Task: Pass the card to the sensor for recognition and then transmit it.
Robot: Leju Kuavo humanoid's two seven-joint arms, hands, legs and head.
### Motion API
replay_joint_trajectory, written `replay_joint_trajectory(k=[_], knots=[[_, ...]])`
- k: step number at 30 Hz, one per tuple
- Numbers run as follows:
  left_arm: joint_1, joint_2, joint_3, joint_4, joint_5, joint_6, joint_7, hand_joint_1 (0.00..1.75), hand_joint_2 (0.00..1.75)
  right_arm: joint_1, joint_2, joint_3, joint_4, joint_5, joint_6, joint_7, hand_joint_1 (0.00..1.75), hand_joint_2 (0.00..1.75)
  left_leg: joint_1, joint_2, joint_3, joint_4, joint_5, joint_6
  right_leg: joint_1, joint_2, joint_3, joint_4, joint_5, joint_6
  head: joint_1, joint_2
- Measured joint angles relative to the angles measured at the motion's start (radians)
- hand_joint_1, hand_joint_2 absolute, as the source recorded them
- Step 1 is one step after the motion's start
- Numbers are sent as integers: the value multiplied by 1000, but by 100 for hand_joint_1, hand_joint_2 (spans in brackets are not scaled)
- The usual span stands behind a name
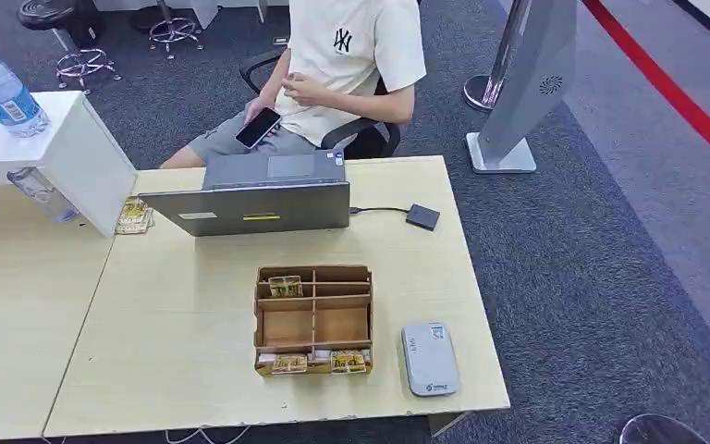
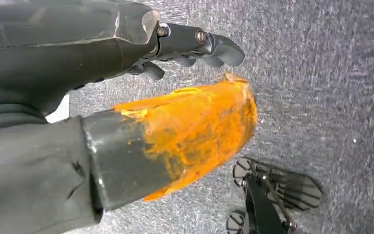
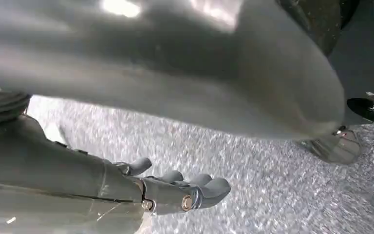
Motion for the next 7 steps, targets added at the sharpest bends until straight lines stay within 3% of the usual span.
replay_joint_trajectory(k=[7], knots=[[34, 18, -178, -29, 168, -6, 3, 0, 0, 44, 16, -81, -29, -77, 32, 11, 0, 0, 0, 0, 0, 0, -1, 1, 0, 0, 0, 0, 0, 0, 0, 0]])
